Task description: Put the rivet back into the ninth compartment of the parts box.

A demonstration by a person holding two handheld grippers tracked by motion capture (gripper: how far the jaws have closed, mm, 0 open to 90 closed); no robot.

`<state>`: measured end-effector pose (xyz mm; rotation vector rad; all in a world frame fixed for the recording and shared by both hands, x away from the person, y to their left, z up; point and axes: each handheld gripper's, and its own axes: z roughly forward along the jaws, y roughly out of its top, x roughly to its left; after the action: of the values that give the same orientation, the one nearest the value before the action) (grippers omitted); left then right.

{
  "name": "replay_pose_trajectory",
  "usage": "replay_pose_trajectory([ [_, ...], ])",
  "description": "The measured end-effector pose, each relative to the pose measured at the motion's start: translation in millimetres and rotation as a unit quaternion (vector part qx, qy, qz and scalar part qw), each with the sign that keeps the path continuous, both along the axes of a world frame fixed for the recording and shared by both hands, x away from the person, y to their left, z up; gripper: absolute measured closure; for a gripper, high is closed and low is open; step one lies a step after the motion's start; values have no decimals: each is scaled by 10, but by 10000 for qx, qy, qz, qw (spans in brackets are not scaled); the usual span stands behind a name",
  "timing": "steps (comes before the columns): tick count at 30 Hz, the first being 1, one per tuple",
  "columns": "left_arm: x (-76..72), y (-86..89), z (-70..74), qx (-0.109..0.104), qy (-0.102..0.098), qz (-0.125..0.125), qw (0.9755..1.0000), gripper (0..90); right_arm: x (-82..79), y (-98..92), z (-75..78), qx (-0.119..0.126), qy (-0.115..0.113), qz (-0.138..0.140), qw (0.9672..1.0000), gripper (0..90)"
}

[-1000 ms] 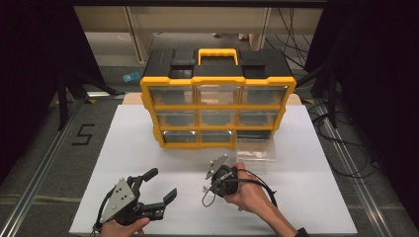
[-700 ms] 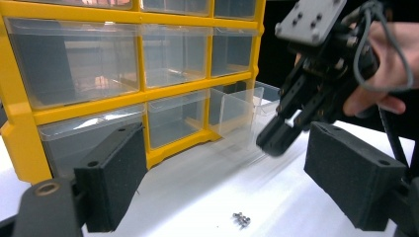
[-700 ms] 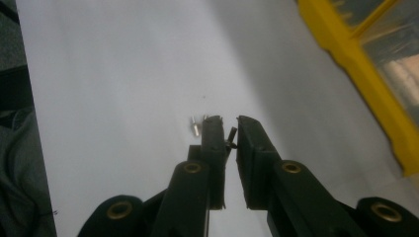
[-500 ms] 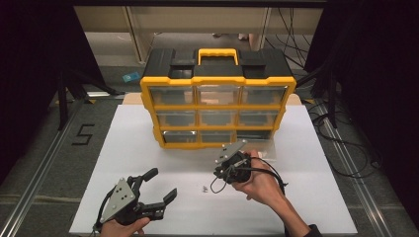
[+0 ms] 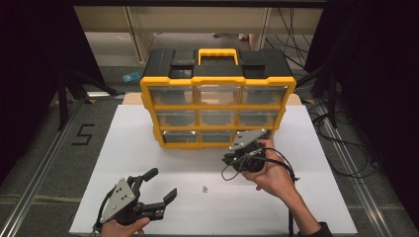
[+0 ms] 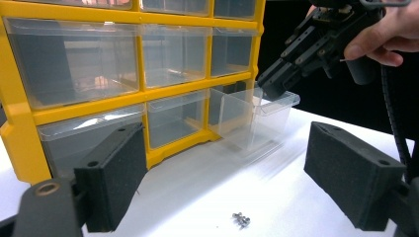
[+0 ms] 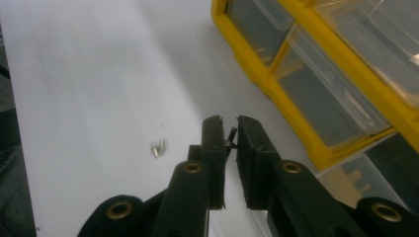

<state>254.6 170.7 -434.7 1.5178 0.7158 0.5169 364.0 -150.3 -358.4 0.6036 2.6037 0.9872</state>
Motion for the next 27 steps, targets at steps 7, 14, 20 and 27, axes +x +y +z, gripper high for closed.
replay_pose_trajectory([
  [7,2,-2,0,-13,-16,-7,10000,160,63,-165,84,159,-135,-234,9995,828],
  [14,1,-2,1,-13,-19,-6,10000,160,119,-300,115,259,-201,-456,9984,827],
  [20,1,-1,2,-15,-17,-3,10000,160,170,-399,117,257,-205,-609,9976,828],
  [27,2,2,3,3,-21,-9,10000,160,243,-495,62,208,-109,-744,9970,827],
])
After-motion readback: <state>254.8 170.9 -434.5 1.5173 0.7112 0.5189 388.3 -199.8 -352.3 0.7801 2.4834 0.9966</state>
